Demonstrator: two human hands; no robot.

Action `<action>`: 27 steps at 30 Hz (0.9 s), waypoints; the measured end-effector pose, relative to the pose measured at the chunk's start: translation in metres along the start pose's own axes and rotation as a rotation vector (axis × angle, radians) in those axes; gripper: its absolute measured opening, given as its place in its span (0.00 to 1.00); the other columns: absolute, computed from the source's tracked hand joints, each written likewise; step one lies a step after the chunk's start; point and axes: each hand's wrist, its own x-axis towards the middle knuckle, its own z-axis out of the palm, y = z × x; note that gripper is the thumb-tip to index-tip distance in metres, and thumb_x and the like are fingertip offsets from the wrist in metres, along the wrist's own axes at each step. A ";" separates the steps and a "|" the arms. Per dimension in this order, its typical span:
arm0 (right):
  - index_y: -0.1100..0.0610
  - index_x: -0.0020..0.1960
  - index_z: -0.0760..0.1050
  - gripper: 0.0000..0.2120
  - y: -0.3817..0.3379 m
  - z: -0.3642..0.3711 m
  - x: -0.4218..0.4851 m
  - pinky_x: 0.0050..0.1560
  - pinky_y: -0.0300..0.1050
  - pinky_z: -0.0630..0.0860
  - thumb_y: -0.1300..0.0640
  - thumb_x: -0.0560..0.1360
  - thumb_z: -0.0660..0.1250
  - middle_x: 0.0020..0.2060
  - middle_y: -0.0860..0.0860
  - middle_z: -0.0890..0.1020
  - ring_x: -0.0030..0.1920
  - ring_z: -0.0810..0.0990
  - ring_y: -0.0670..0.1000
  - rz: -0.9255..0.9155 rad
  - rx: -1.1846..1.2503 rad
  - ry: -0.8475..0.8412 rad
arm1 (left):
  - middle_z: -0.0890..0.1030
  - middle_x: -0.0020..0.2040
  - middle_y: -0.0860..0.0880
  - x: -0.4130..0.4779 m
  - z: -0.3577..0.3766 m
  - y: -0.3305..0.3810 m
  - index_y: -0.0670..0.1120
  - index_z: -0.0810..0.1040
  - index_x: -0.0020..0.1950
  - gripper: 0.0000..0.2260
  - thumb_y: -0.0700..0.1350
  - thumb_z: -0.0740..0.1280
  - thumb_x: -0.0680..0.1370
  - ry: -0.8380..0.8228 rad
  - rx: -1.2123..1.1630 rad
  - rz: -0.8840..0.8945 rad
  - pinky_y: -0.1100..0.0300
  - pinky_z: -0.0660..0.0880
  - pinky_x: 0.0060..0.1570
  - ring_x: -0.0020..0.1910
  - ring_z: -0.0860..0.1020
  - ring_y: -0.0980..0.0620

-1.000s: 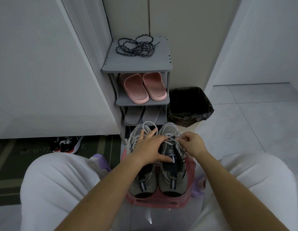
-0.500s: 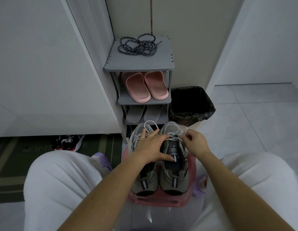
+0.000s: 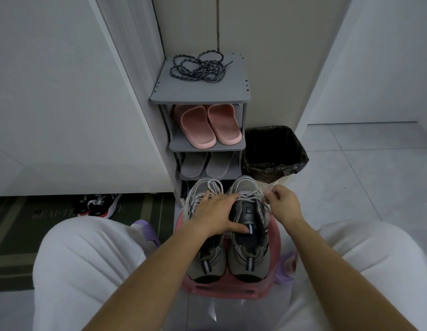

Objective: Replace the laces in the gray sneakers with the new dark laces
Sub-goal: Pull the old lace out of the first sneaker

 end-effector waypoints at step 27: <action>0.63 0.39 0.77 0.12 0.005 -0.004 0.008 0.37 0.45 0.68 0.57 0.77 0.64 0.36 0.61 0.79 0.32 0.70 0.51 0.190 0.269 0.181 | 0.66 0.73 0.49 0.001 0.003 -0.004 0.51 0.58 0.75 0.45 0.71 0.67 0.65 0.011 0.012 0.006 0.45 0.46 0.74 0.73 0.61 0.49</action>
